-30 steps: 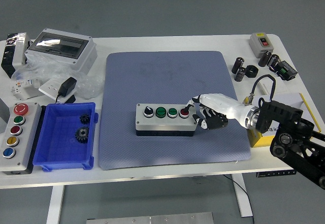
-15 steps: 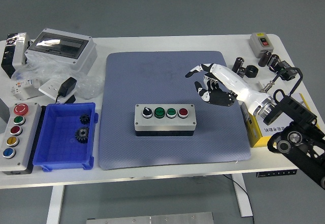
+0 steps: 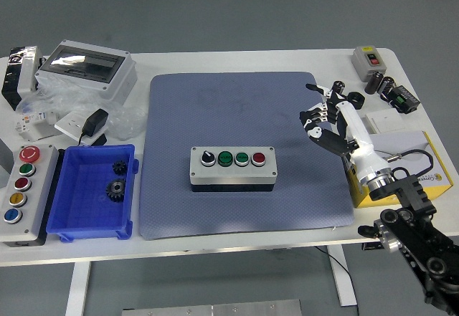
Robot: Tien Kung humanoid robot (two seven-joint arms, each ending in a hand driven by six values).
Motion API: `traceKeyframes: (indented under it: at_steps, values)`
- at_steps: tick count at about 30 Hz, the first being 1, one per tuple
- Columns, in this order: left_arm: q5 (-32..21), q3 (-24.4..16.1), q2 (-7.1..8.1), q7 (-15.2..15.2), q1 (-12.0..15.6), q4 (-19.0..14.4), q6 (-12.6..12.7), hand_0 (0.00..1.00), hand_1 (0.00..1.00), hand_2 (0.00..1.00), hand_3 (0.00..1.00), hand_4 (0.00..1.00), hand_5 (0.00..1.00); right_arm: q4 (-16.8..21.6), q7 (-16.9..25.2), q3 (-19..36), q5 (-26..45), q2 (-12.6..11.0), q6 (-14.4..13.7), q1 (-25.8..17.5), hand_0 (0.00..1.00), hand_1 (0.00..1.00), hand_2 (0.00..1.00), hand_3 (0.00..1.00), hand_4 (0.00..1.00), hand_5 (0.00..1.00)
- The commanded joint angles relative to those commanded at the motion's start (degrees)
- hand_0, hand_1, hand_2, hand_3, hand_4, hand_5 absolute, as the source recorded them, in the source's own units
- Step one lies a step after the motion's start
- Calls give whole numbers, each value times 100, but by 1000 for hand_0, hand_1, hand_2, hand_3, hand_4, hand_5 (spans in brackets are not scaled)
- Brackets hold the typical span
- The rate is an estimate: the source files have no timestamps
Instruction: Pick up the button,place it on the desk,press the button,press the button
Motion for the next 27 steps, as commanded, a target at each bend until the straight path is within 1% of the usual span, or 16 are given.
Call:
traceKeyframes:
  at_steps: [2,3,5,8,9,10,13,18,20,21,26,27]
  values:
    - [33,-14,1,3,4,0,-11,609,658,608,720,710,286,-34,94,-48,334,44,46,-45,875,904,945,960,862,470]
    - [45,-18,3,4,5,0,-15,613,658,609,720,710,285,-42,121,-66,470,59,60,-61,828,819,829,808,827,519]
    - [64,-17,15,3,6,0,-24,613,658,609,720,710,285,-45,166,-106,763,77,73,-92,828,819,829,808,827,519]
    - [76,-9,34,0,15,0,-31,613,658,609,720,710,285,-19,178,-127,998,67,81,-116,828,819,829,808,827,519]
    - [80,-7,42,0,20,0,-32,615,658,610,715,710,286,-2,173,-129,1012,59,83,-124,830,816,825,798,824,567]
    - [88,-8,49,1,28,0,-35,615,658,610,715,710,286,20,163,-133,1003,51,85,-135,830,816,825,798,824,567]
    - [112,-15,63,3,52,0,-41,615,658,610,715,710,286,79,126,-147,879,46,76,-165,830,816,825,798,824,567]
    - [150,-32,104,12,105,0,-46,614,658,610,713,710,286,178,53,-130,517,109,0,-256,837,819,833,810,825,574]
    - [146,-32,125,13,138,0,-45,614,658,610,713,710,286,226,11,-141,286,131,-70,-289,837,819,833,810,825,574]
    - [143,-28,134,12,152,0,-46,615,658,609,709,710,286,250,-9,-141,173,141,-108,-305,849,832,852,842,853,549]
    - [132,-12,161,13,181,0,-44,615,658,609,709,710,286,375,-109,-95,-395,181,-344,-380,849,832,852,842,853,549]
    - [113,-2,162,9,175,0,-40,616,658,612,709,710,286,398,-141,-94,-522,178,-401,-382,864,852,887,890,893,516]
